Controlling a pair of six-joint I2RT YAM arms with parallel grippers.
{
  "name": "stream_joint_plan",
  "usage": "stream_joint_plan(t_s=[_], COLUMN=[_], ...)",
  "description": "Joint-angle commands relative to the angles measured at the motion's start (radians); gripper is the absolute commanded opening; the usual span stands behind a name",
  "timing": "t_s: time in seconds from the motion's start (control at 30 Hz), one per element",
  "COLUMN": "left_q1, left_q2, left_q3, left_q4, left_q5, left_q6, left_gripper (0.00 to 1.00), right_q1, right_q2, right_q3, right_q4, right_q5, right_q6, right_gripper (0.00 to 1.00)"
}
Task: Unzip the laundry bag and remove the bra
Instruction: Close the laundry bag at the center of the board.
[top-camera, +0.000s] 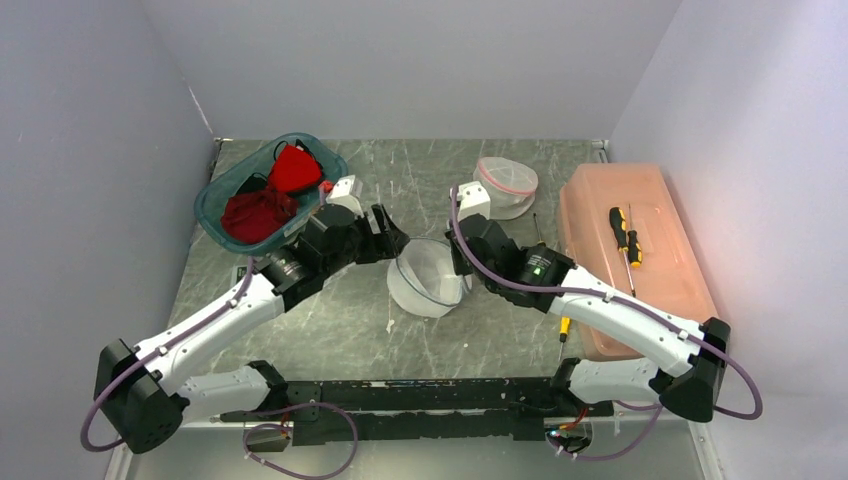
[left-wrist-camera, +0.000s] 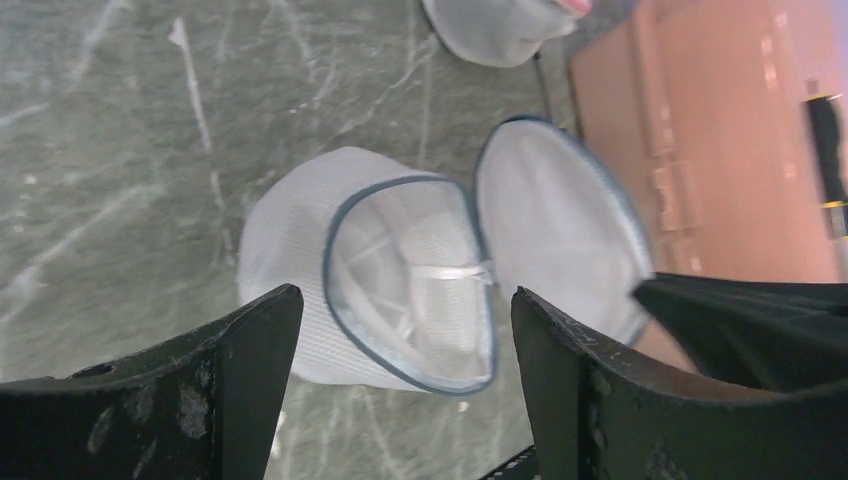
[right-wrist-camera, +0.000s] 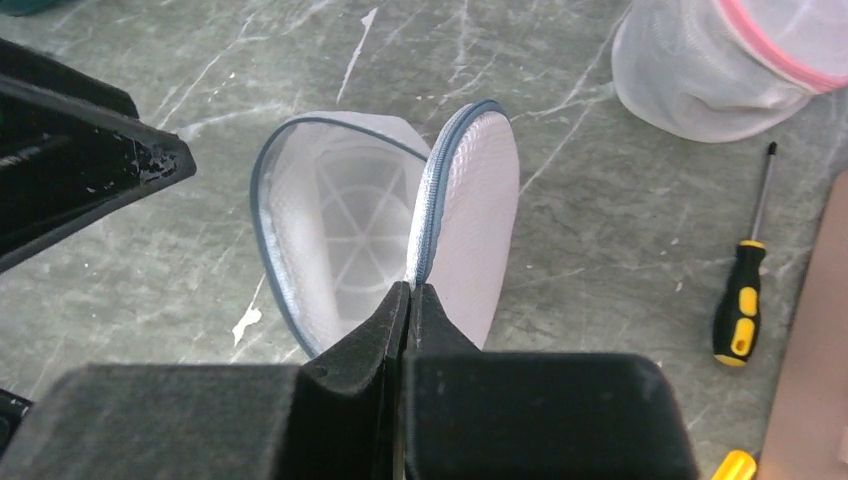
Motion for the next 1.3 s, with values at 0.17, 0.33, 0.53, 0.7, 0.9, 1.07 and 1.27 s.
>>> stream_joint_plan(t_s=[0.17, 0.33, 0.53, 0.7, 0.9, 1.07, 1.27], left_q1=[0.008, 0.007, 0.007, 0.008, 0.010, 0.017, 0.034], left_q2=[0.102, 0.204, 0.289, 0.329, 0.357, 0.354, 0.329], left_q3=[0.068, 0.127, 0.196, 0.203, 0.193, 0.182, 0.163], left_q4=[0.168, 0.160, 0.131, 0.143, 0.161, 0.172, 0.171], left_q5=[0.231, 0.287, 0.321, 0.330, 0.333, 0.332, 0.331], left_q6=[-0.280, -0.333, -0.362, -0.371, -0.369, -0.364, -0.348], left_gripper=[0.85, 0.86, 0.83, 0.71, 0.38, 0.13, 0.03], right_q1=[0.009, 0.012, 0.021, 0.029, 0.051, 0.059, 0.059], right_q2=[-0.043, -0.040, -0.039, -0.027, -0.026, -0.035, -0.053], right_q3=[-0.107, -0.120, -0.120, -0.119, -0.120, -0.127, -0.094], right_q4=[0.191, 0.217, 0.234, 0.243, 0.253, 0.259, 0.213], right_q5=[-0.088, -0.099, -0.095, -0.093, -0.109, -0.128, -0.183], right_q6=[-0.056, -0.072, -0.093, -0.103, -0.126, -0.135, -0.082], right_gripper=[0.00, 0.00, 0.00, 0.00, 0.00, 0.00, 0.61])
